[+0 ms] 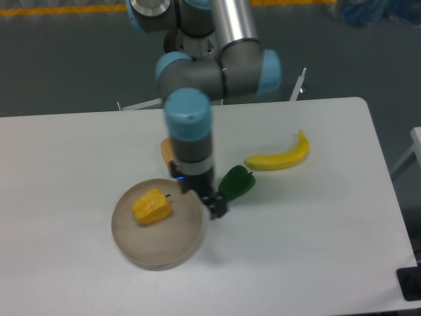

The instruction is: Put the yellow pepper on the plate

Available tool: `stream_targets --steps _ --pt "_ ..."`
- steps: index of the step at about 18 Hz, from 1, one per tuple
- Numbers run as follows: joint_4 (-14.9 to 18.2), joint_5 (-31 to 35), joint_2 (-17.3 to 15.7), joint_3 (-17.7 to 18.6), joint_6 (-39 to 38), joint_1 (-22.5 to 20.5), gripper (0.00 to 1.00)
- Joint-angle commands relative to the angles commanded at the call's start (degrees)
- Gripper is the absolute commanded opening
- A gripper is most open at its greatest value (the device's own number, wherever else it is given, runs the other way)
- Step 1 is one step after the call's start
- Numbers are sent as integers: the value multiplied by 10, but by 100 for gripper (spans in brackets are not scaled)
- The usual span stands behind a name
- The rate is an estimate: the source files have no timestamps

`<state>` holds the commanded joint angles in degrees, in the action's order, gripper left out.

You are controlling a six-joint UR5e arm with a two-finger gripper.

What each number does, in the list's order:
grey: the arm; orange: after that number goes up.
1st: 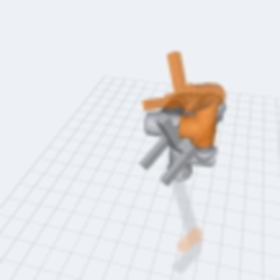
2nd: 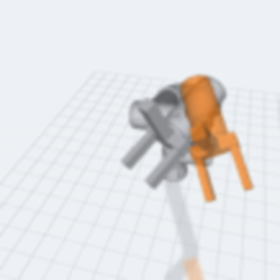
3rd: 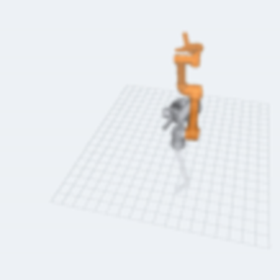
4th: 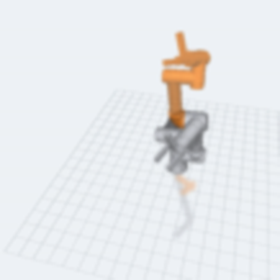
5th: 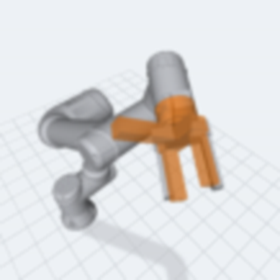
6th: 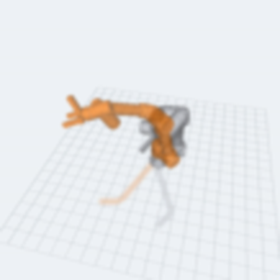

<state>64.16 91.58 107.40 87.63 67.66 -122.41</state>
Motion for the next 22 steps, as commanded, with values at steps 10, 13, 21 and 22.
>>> stream_targets --steps 10,13,21,22 --pt "22 -3 8 8 143 -103 100" --pt "22 -10 13 7 144 -109 100" --pt "23 -12 13 10 205 -119 100" --pt "25 -12 13 10 205 -119 100"
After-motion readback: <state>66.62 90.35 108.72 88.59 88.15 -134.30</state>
